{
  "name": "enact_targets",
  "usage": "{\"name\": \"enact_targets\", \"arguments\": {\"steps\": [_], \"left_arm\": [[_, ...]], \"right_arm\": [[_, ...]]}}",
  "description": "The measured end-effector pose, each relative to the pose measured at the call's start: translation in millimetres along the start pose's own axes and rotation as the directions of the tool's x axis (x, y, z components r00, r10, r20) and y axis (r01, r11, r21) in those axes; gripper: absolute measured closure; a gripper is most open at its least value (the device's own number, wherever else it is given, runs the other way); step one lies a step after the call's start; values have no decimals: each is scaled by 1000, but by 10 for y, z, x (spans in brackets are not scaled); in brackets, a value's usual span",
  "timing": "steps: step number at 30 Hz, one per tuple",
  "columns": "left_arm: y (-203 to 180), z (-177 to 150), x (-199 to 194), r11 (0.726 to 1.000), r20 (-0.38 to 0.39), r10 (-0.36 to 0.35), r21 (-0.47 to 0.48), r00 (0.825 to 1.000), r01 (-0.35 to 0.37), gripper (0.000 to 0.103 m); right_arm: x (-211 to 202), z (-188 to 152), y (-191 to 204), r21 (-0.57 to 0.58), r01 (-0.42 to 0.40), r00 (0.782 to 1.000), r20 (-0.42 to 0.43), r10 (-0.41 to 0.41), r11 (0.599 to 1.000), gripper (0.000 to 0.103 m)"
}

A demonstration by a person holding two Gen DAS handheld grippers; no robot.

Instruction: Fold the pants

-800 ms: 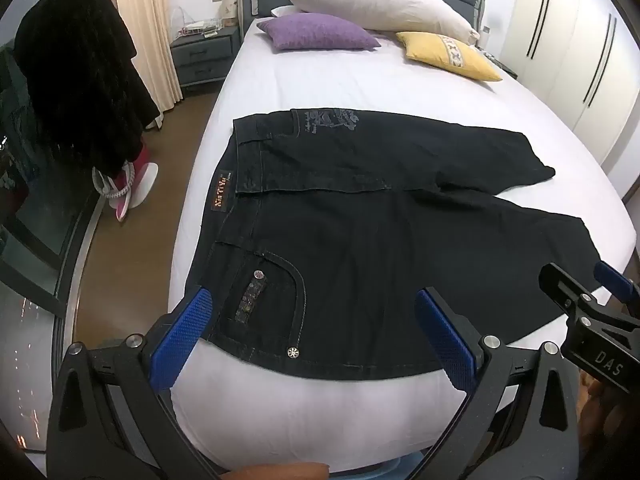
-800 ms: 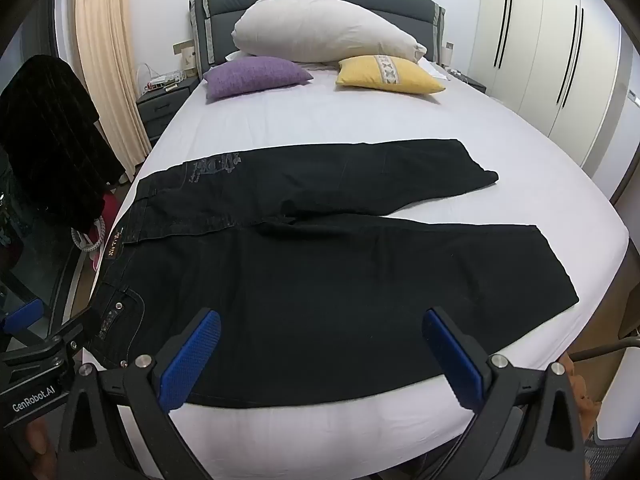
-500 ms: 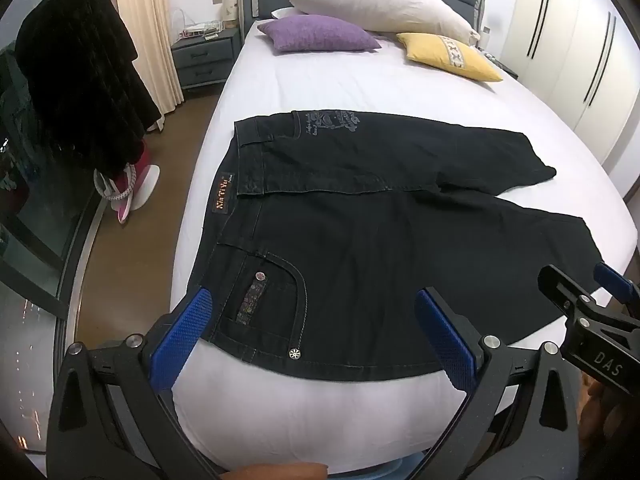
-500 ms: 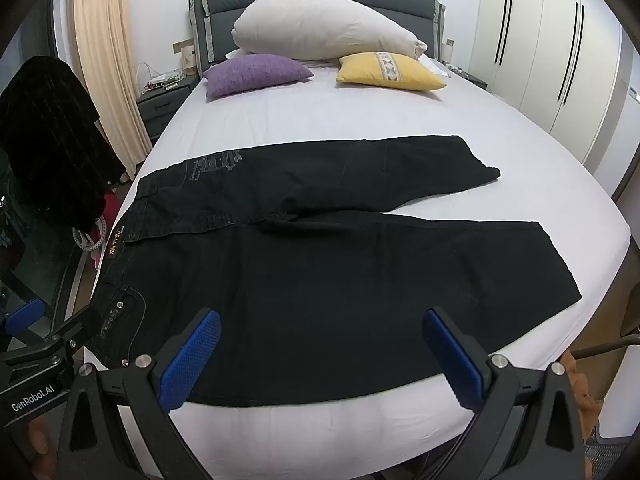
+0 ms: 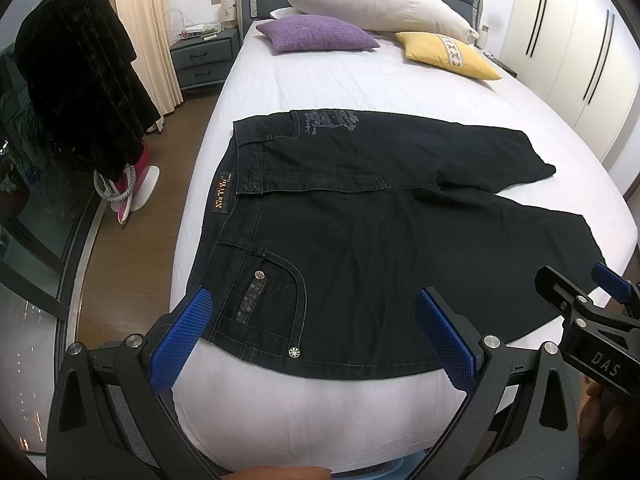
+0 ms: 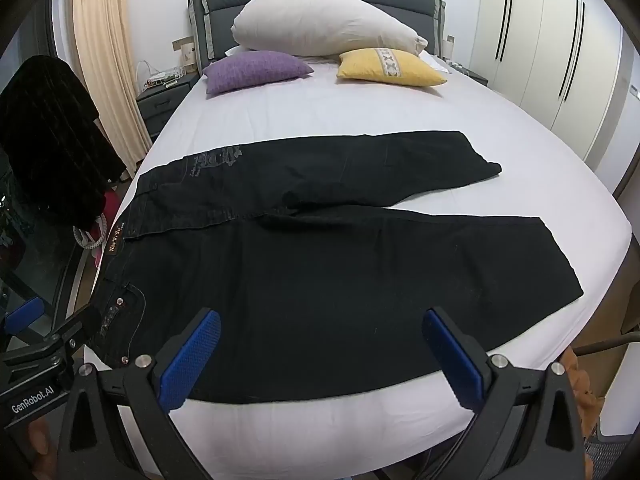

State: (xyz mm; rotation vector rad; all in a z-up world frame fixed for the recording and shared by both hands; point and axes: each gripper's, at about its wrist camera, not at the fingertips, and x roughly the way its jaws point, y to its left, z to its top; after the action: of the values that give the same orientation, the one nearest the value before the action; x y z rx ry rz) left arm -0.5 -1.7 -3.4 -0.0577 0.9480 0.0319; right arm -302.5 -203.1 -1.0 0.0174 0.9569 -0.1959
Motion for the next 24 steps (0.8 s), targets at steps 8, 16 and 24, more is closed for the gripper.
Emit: {"name": "enact_targets", "arguments": {"steps": [8, 16, 24], "left_arm": [[-5, -2, 1, 1000, -1, 0, 0, 1000, 0, 0], [-8, -17, -35, 1000, -2, 0, 2, 1000, 0, 0], [-8, -27, -37, 1000, -4, 1, 2, 1000, -1, 0]], "right_arm": [[22, -61, 6, 3, 0, 1000, -2, 0, 1000, 0], [25, -60, 1, 3, -2, 1000, -6, 2, 1000, 0], [31, -70, 5, 4, -2, 1000, -10, 2, 1000, 0]]}}
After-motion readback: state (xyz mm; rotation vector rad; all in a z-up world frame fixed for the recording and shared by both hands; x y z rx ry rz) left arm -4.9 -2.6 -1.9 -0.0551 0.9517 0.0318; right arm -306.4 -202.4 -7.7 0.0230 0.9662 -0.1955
